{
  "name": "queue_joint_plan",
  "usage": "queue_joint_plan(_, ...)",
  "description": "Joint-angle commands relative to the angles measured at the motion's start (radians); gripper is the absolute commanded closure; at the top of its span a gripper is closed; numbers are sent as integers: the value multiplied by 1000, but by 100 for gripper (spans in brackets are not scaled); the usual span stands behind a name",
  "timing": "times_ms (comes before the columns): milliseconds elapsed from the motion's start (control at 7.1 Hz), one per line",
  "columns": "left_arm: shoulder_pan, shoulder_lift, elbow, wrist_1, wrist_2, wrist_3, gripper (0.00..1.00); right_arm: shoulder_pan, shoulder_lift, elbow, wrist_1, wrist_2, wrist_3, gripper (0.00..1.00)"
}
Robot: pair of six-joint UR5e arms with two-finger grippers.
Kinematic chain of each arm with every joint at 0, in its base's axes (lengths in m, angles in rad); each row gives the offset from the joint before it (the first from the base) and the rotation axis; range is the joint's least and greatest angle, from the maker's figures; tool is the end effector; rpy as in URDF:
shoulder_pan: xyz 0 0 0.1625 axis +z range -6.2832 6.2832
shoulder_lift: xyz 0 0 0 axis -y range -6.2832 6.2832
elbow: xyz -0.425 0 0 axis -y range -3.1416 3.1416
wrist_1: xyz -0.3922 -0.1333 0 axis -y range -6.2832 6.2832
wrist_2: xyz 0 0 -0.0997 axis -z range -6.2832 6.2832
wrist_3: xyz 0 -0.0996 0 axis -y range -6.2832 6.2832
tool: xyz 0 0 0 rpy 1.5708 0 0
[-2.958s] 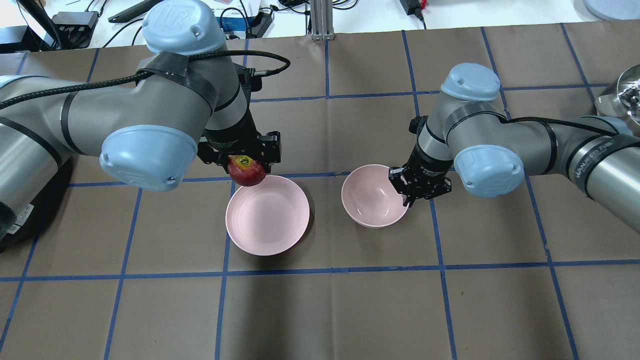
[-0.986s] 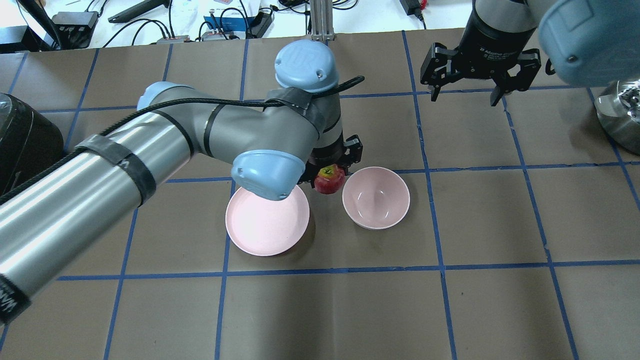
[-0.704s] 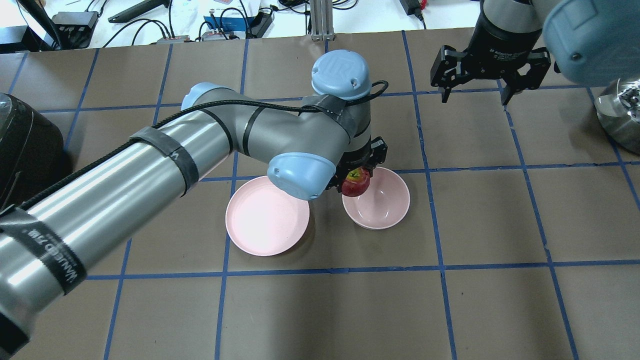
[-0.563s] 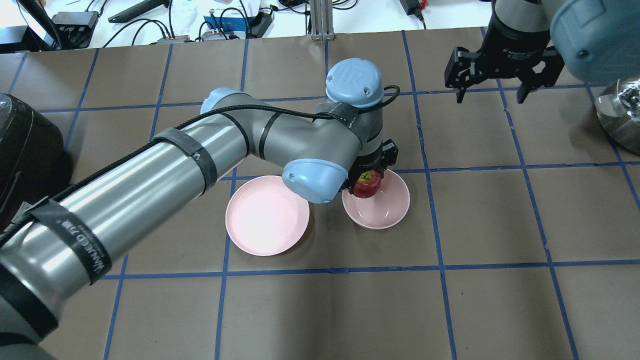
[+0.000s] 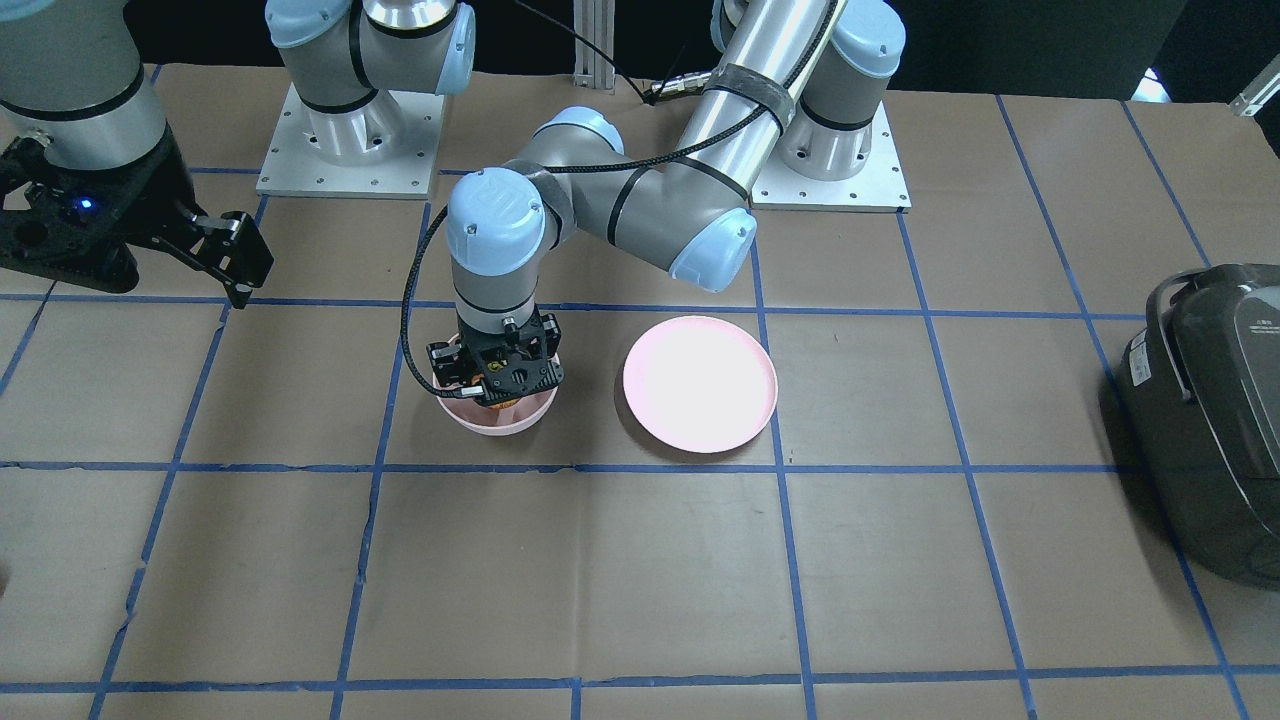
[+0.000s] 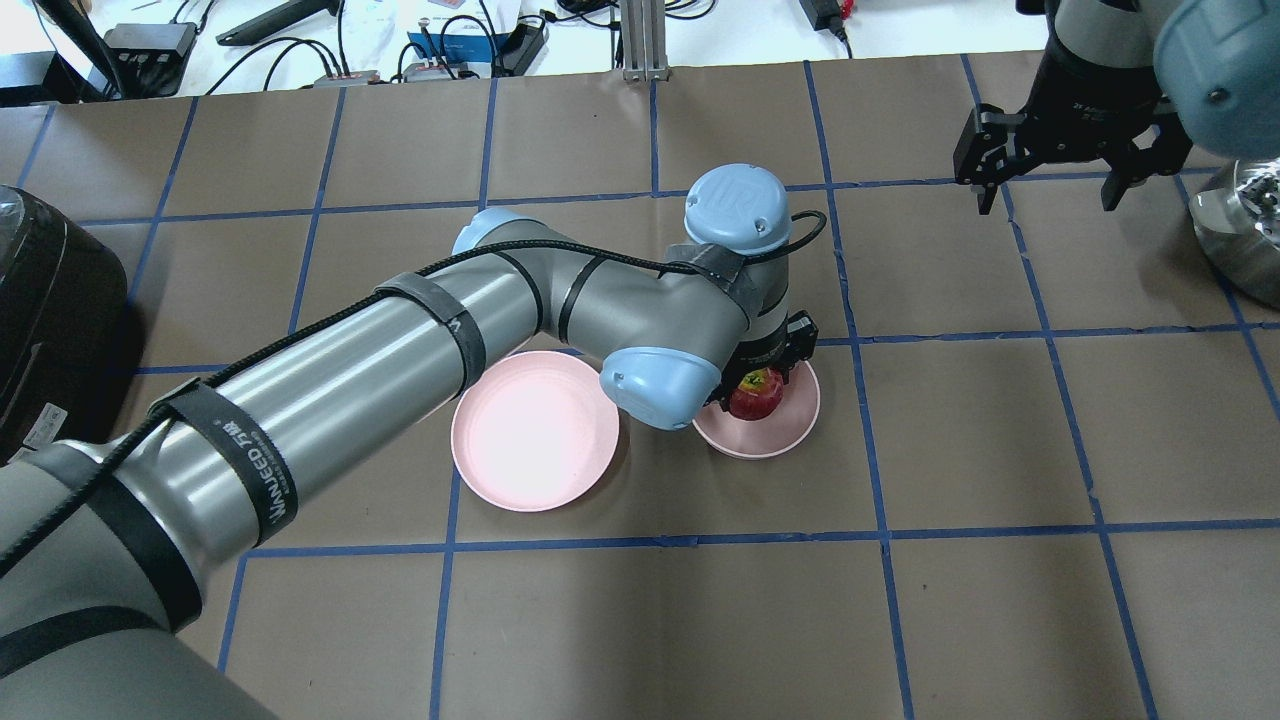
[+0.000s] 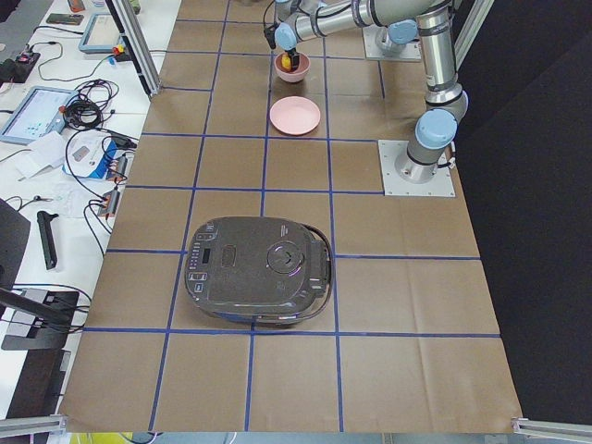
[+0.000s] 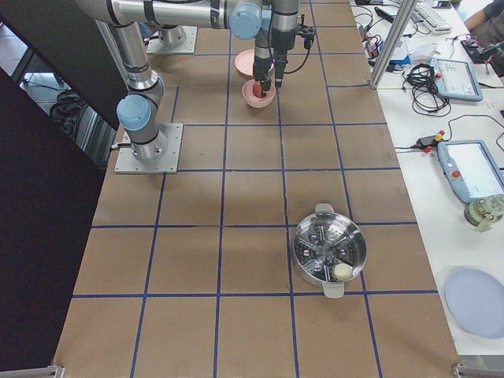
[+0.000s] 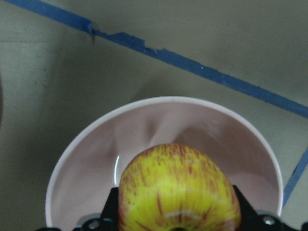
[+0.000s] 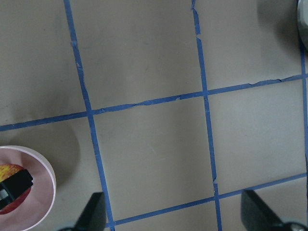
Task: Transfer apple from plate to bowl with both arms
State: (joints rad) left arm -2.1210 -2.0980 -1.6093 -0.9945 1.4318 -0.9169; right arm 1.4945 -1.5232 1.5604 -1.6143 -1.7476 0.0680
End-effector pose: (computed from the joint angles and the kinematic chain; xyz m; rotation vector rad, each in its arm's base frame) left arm -0.4630 -0.4735 0.2220 0.5511 -2.9780 -0.1292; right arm 0.0764 -0.5198 0.4750 -0.2145 -2.9570 0.0083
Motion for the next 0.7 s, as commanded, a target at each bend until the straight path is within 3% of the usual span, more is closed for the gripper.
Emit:
queue_joint_plan(0, 0, -2, 2, -1, -8, 13, 0, -2, -2, 7, -1, 5, -1, 0)
queue_joint_plan(423, 32, 120, 2, -35, -2, 96, 0, 1, -3, 4, -6, 8, 3, 0)
queue_joint_plan(563, 77, 184, 3, -131, -1, 186, 0, 3, -3, 1, -10, 10, 3, 0)
